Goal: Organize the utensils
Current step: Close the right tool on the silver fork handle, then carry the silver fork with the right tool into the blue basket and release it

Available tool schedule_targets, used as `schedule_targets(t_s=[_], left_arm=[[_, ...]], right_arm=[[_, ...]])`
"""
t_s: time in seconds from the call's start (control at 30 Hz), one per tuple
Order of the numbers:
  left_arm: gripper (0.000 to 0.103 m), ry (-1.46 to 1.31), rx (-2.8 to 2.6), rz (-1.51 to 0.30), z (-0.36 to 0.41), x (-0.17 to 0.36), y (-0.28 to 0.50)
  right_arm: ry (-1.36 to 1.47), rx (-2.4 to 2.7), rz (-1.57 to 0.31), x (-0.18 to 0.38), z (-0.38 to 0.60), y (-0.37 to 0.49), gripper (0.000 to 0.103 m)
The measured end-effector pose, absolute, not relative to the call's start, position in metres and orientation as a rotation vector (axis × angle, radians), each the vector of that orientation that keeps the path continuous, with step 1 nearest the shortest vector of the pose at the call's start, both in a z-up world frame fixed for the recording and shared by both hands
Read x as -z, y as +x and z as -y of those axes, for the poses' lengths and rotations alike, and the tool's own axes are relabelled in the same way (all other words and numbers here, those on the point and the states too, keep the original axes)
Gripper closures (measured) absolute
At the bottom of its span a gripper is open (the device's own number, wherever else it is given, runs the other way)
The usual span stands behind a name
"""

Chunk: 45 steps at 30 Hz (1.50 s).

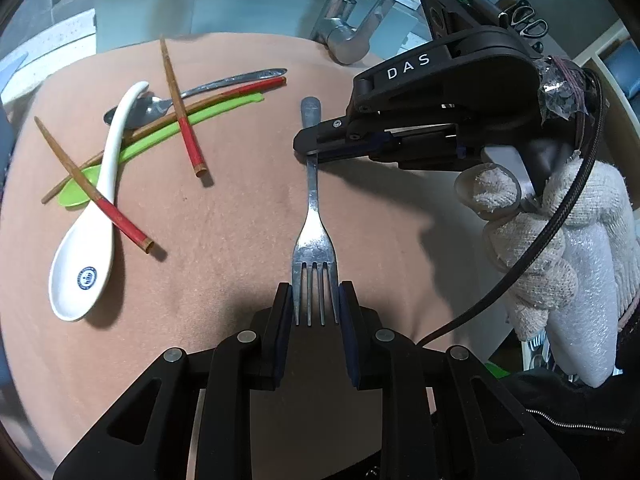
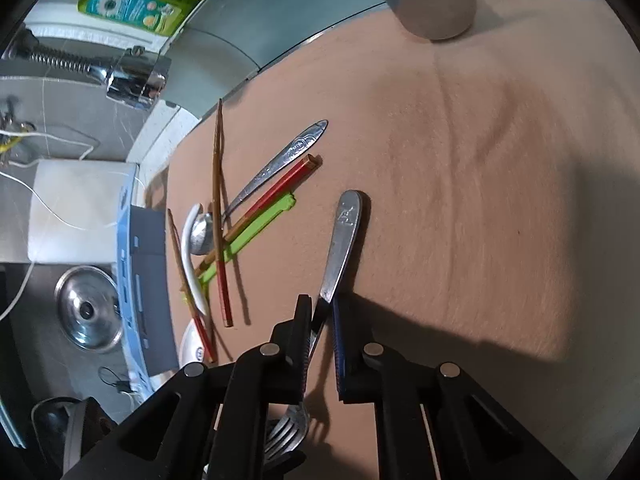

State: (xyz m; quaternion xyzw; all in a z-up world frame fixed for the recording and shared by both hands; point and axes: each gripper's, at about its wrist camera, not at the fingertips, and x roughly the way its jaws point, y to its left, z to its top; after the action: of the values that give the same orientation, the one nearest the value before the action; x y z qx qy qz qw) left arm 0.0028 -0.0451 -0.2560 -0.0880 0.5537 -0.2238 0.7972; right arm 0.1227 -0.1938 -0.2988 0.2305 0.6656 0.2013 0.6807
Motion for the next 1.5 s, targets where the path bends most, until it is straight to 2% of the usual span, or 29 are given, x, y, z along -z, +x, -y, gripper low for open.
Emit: schedule_targets(t_s=[0.3,0.67,1.13,1.5], left_arm=[[0.081,-0.173,0.463,-1.133,0.021,0.226,-0.007],[0.082,-0.193,0.368,-1.083,-0.059,0.198,-0.027],[0.082,-0.270,0.206,-1.042,-0.178,0.203,-0.036],[0.081,-0.335,0.122,-1.075,-0.222,0.232,-0.022]], right_arm=[[0.561,-0.508,-1.447,0.271,0.178,0.120,0.095],[0.499,-0.637,-1.392,0.235,0.083,0.113,0.095],[0.373,-0.787,-1.381,0.219,-0.073,0.113,0.096],[0.197,-0.813,-1.443,0.245,-0.161,0.127,0.097]])
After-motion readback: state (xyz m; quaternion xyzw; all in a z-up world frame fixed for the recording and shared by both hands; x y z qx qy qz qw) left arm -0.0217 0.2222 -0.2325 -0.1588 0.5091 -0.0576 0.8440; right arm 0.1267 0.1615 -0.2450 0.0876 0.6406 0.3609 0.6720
